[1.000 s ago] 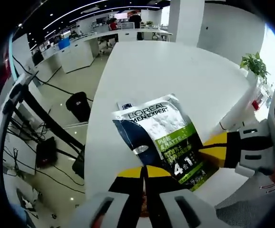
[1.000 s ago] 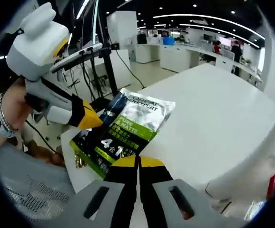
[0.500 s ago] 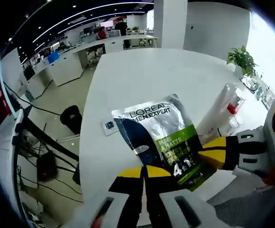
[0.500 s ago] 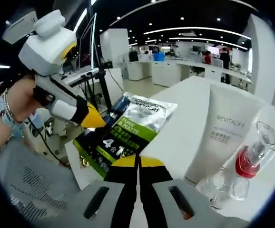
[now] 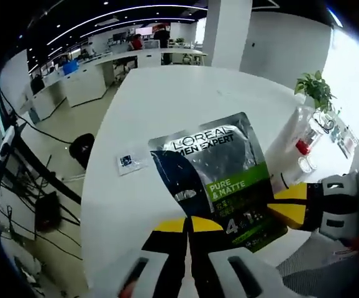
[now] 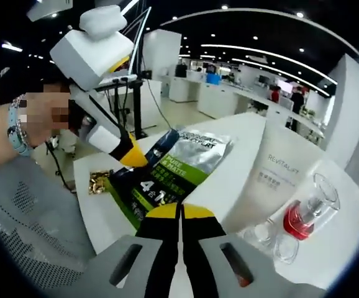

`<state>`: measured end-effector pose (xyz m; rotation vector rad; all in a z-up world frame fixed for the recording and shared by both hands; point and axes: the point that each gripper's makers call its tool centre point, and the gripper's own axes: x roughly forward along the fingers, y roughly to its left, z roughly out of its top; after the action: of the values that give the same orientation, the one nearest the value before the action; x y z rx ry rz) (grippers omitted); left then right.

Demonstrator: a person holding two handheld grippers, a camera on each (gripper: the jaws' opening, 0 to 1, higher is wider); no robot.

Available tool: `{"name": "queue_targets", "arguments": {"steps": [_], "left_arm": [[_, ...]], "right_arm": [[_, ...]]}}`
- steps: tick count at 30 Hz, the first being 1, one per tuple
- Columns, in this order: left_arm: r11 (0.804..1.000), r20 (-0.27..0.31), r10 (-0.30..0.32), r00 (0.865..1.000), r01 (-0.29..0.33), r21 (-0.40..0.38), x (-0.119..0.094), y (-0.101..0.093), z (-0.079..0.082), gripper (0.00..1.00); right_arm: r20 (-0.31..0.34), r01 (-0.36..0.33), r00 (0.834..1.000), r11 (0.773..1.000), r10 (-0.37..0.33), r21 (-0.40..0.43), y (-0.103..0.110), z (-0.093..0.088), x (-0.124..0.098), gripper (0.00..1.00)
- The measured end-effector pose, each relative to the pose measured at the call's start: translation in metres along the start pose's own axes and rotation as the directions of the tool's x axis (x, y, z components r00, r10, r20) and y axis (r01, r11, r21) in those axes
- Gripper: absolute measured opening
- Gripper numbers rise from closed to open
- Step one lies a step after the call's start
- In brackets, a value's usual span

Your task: Arrange the skincare products in the storage area until every visible bottle or jar stands upright without overlapping.

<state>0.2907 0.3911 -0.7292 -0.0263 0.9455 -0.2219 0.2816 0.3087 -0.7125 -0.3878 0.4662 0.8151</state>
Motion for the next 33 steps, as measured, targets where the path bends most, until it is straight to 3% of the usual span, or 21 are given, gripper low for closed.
{"name": "queue_targets", "arguments": {"steps": [3, 8, 10, 15, 20, 33], "left_arm": [[1.000, 0.005, 0.007, 1.000, -0.007, 0.010, 0.004, -0.001, 0.000, 0.00], [1.000, -0.022, -0.003, 1.000, 0.003, 0.007, 0.011, -0.004, -0.008, 0.00], [1.000, -0.032, 0.005, 0.999, -0.005, 0.022, 0.014, -0.005, -0.010, 0.00], [0.994, -0.073, 0.040, 0.997, -0.032, 0.103, 0.023, -0.007, -0.020, 0.00], [0.989, -0.067, 0.058, 0.996, -0.048, 0.142, 0.026, -0.009, -0.021, 0.00], [0.983, -0.067, 0.070, 0.995, -0.057, 0.173, 0.028, -0.009, -0.022, 0.01]], "right_arm": [[-0.018, 0.004, 1.000, 0.998, -0.005, -0.059, 0.000, -0.007, 0.002, 0.00], [-0.067, -0.004, 0.998, 0.998, 0.000, -0.064, 0.001, -0.021, 0.007, 0.00], [-0.071, 0.003, 0.997, 0.993, -0.011, -0.115, 0.001, -0.022, 0.007, 0.00], [-0.103, -0.004, 0.995, 0.989, -0.012, -0.150, 0.002, -0.032, 0.011, 0.00], [-0.124, -0.001, 0.992, 0.975, -0.028, -0.222, 0.003, -0.037, 0.012, 0.00], [-0.145, -0.011, 0.989, 0.972, -0.024, -0.235, 0.004, -0.043, 0.013, 0.00]]}}
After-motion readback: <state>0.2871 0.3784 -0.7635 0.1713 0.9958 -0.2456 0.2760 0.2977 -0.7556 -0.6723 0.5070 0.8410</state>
